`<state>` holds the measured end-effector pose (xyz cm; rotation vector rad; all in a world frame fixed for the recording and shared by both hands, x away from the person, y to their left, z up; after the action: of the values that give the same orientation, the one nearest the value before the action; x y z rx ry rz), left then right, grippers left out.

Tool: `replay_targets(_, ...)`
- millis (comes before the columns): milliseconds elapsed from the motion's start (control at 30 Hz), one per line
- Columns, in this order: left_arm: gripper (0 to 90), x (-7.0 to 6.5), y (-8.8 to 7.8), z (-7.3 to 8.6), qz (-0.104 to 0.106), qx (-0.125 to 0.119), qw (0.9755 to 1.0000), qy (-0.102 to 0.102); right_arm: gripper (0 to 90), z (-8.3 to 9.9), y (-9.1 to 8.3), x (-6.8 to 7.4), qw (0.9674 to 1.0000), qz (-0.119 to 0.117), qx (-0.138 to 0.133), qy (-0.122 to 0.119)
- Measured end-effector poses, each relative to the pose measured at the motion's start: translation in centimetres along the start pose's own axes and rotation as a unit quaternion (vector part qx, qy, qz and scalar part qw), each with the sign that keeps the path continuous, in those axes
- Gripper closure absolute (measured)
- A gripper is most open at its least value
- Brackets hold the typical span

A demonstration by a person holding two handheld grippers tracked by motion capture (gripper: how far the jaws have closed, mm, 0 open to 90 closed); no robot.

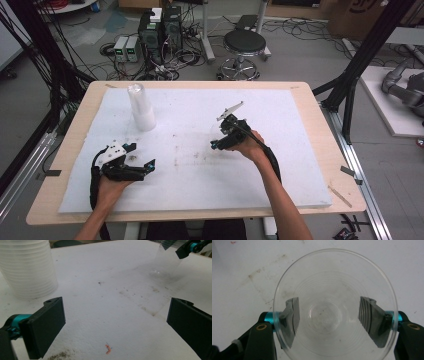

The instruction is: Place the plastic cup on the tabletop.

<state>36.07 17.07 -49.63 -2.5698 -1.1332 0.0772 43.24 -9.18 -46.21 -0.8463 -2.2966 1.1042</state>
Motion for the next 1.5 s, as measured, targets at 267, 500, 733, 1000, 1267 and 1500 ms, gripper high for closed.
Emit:
replay_targets(267,1.7,0.1,0.0,0.0,-0.002,0.0,1.0,0.001,33.8,0.2,1.0,-0.1,0.9999,0.012,0.004,-0.006)
replay_targets(500,1.7,0.0,0.0,0.0,-0.003,0.001,1.0,0.002,33.9,0.0,1.5,0.1,0.9999,0.014,-0.006,-0.004)
replay_targets(733,1.7,0.1,-0.1,0.0,-0.004,-0.001,1.0,0.002,19.9,0.6,2.3,0.0,0.9999,0.012,-0.007,-0.002)
replay_targets(1000,1.7,0.1,-0.1,0.0,-0.005,-0.003,1.0,-0.001,18.3,1.2,2.0,-0.1,0.9991,0.0,-0.041,0.007)
replay_targets(1267,1.7,0.3,-0.1,0.0,-0.006,-0.005,0.9999,-0.012,18.1,3.2,-0.8,-0.3,0.9929,0.002,-0.118,0.017)
replay_targets(1500,1.7,0.2,-0.3,-0.1,-0.015,-0.012,0.9998,-0.002,18.1,6.1,-3.4,-1.4,0.9786,0.019,-0.203,0.032)
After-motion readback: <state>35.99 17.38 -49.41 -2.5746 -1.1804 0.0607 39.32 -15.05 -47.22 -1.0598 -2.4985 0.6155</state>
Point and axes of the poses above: each handheld gripper's, and its own axes: y roughly forward along the jaws, z roughly out of its underside, x roughly to its left, the point moved 9 cm from there along y, roughly forward along the jaws, and after that the axes turned 12 degrees about y, right-handed, at the moved point
